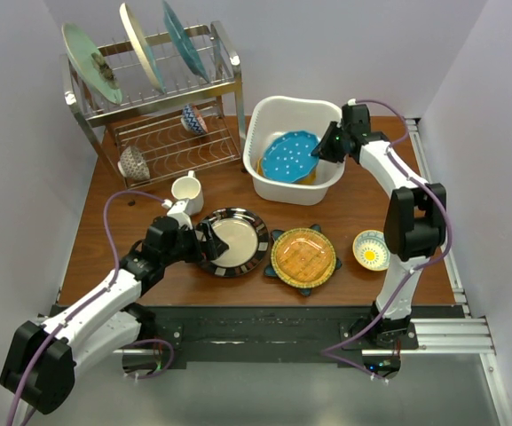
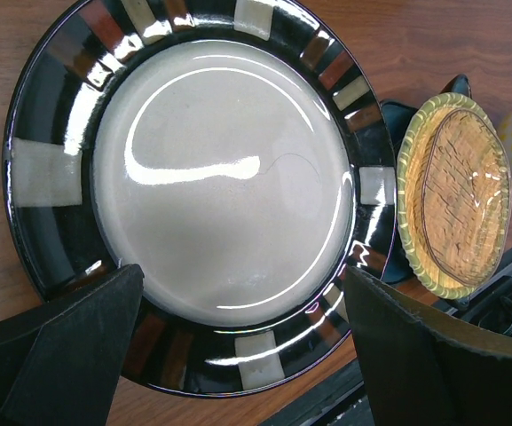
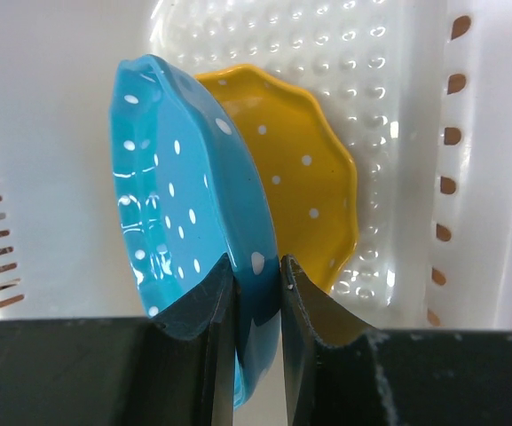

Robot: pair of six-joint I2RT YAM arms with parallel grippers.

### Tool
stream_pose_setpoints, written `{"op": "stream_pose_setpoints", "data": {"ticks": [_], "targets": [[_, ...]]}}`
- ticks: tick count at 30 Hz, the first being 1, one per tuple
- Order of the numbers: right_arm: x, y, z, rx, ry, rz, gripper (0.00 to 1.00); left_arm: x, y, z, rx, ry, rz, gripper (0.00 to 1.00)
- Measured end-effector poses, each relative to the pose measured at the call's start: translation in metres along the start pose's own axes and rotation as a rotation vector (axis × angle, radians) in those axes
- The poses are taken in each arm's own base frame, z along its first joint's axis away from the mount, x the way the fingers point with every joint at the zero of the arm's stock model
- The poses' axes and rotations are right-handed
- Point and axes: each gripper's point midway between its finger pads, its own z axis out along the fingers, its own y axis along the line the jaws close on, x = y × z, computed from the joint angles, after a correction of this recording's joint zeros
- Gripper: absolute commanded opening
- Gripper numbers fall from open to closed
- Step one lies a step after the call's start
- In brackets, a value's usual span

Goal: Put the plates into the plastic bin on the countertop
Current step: Place the plate in the plastic bin.

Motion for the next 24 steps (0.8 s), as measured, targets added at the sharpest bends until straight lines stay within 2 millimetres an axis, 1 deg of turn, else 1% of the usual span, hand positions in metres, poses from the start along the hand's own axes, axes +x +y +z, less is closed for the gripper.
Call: {"op": "stream_pose_setpoints", "data": {"ticks": [5,12,16,20,24], "targets": [[0.001,-0.004,0.004,0.015,0.000,-0.003,0.00,0.001,0.000,0.000,0.000,0.001,-0.001,1.00],[-0.001,0.003,0.006,0.007,-0.006,-0.026,0.00,0.002,0.001,0.000,-0.001,0.002,-0.001,1.00],[0.003,0.004,0.014,0.015,0.000,-0.046,0.00,0.006,0.004,0.000,-0.008,0.011,-0.003,1.00],[0.007,0.002,0.023,0.031,0.010,-0.067,0.00,0.006,0.004,0.000,-0.007,0.010,-0.003,1.00],[0.009,-0.001,0.024,0.048,0.012,-0.080,0.04,0.005,0.003,0.000,-0.005,0.006,-0.002,1.00]]}}
